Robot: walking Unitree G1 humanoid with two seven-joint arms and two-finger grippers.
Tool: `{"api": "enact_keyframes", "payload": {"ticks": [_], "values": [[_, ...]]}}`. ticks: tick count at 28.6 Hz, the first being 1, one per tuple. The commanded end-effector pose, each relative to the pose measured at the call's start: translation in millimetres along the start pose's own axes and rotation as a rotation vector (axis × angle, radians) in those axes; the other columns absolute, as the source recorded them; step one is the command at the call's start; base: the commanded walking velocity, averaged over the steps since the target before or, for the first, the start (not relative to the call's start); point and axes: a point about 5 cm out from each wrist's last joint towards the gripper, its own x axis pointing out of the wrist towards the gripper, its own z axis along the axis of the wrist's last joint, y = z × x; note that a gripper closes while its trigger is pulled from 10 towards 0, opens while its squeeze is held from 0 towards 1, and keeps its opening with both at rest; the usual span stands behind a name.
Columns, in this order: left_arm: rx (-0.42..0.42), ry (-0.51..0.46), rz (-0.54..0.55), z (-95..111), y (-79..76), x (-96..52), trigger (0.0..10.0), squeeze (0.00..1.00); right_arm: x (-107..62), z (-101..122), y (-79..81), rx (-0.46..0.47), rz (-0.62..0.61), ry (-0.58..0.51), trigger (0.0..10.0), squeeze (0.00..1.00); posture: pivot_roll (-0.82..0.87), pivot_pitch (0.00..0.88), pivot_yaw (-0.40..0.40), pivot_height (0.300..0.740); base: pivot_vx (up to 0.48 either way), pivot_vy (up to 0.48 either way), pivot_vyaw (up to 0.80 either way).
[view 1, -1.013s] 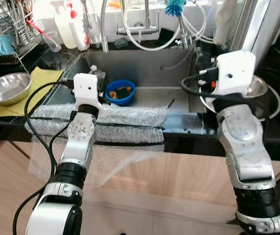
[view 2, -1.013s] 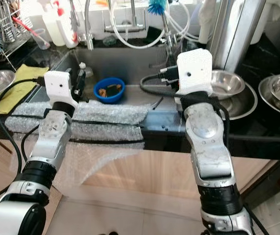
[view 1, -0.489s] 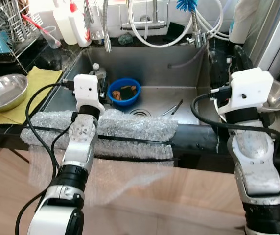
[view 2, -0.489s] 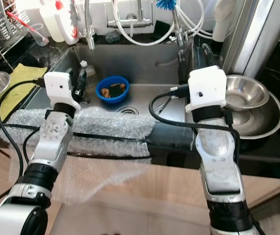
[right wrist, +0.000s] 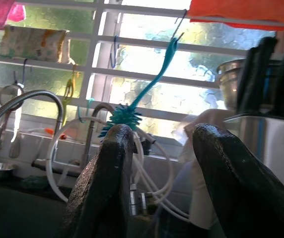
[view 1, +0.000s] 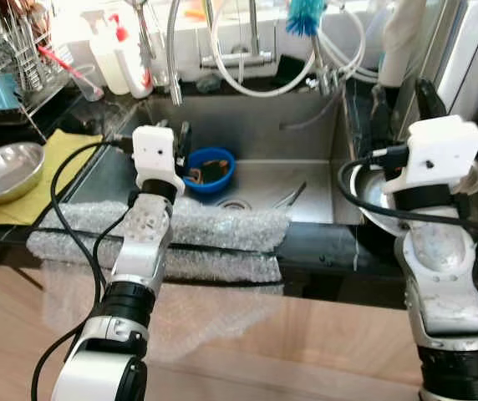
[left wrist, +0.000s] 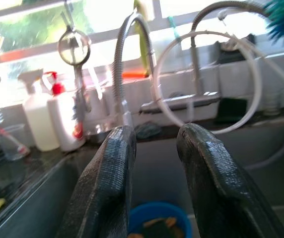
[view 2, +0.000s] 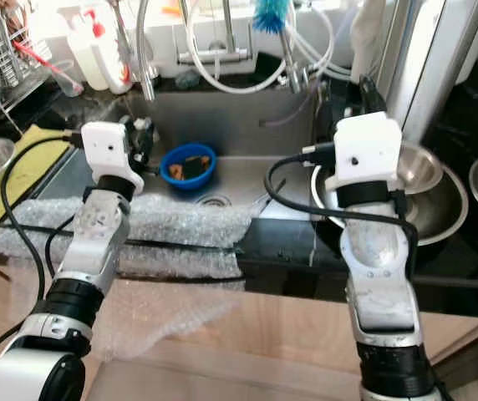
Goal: Kitchen organization
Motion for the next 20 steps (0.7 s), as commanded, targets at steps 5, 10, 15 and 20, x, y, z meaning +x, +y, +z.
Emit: {"api": "enact_keyframes", "payload": {"ticks": [5,10,15,20], "values": [[0.005,-0.022,0.028,4.1,10.8,0.3,10.0,0.0,2.1,6.1,7.3,0.016,0.025,-0.023,10.0,0.0,-0.11,0.109,0.119,0.74,0.281,0.0,0.0],[0.006,-0.022,0.028,4.2,10.9,0.5,10.0,0.0,2.4,5.8,7.6,0.017,0.024,-0.022,10.0,0.0,-0.11,0.109,0.119,0.74,0.281,0.0,0.0],[0.003,-0.027,0.026,5.3,10.7,1.5,10.0,0.0,2.9,5.8,9.2,0.021,0.027,-0.02,10.0,0.0,-0.11,0.109,0.12,0.74,0.275,0.0,0.0],[-0.004,-0.032,0.022,5.9,10.2,1.6,10.0,0.0,2.7,6.2,11.4,0.026,0.031,-0.018,10.0,0.0,-0.11,0.108,0.12,0.74,0.0,0.0,0.0]]}}
